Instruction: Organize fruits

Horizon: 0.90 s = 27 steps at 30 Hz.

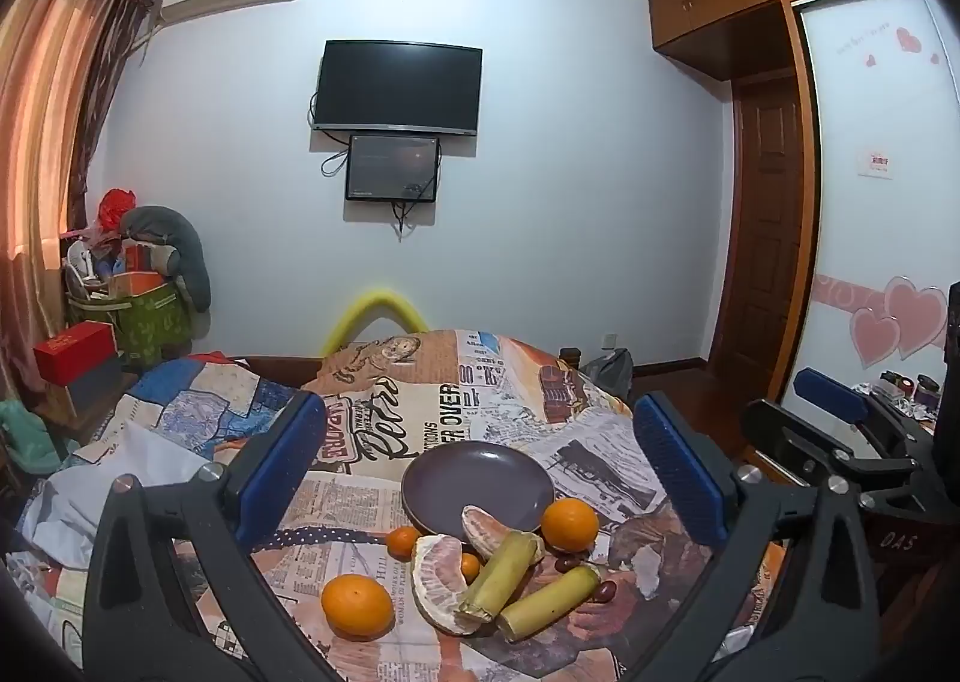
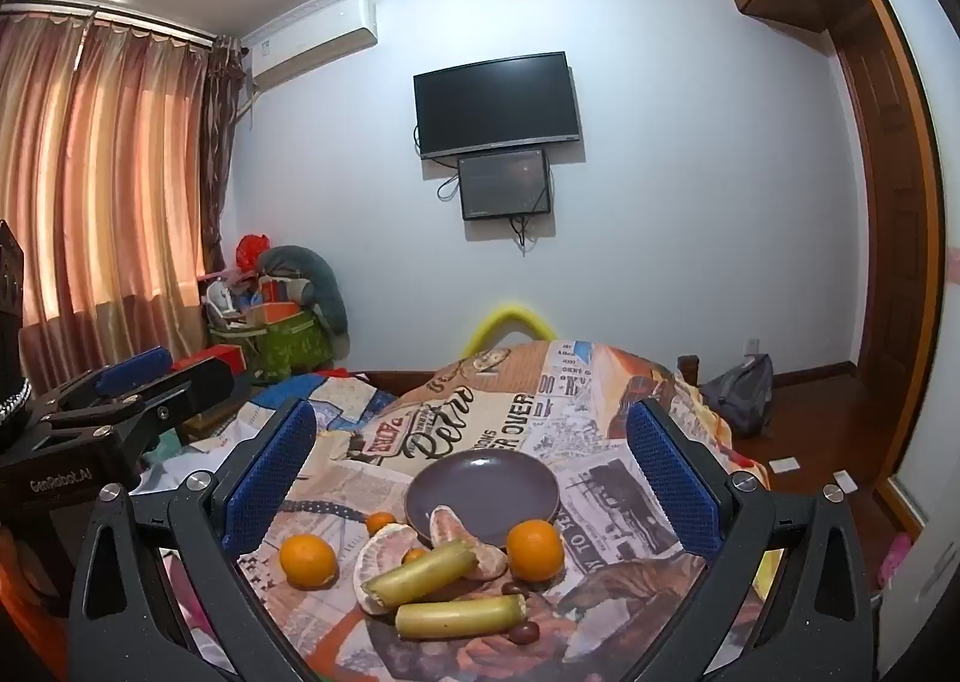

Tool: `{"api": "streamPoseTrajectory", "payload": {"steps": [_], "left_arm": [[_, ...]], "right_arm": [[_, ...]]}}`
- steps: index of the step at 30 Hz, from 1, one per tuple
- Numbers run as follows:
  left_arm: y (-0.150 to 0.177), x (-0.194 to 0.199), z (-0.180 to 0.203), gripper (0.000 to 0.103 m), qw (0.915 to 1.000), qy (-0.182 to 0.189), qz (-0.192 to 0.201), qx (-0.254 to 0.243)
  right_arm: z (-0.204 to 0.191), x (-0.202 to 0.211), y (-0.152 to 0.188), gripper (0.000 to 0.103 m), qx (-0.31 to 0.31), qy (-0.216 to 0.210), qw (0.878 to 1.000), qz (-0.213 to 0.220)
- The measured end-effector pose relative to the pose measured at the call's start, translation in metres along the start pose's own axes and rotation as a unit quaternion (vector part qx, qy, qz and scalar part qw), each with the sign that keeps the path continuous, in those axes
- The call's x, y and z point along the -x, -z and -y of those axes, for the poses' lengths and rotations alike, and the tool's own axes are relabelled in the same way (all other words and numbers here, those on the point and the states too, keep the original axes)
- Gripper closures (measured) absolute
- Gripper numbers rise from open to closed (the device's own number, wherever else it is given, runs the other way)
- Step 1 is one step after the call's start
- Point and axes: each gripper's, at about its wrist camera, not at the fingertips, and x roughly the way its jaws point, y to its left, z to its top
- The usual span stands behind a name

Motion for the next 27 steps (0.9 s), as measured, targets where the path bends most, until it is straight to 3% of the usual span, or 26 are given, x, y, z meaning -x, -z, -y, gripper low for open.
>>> {"api": "streamPoseTrajectory", "payload": {"steps": [27], "left_arm": [[-0.0016, 0.0009, 0.0, 0.0, 1.0, -0.001, 0.004, 0.003]], "right_arm": [[-0.002, 0.0013, -0.0001, 0.0, -0.002, -0.002, 1.0, 0.002]]}}
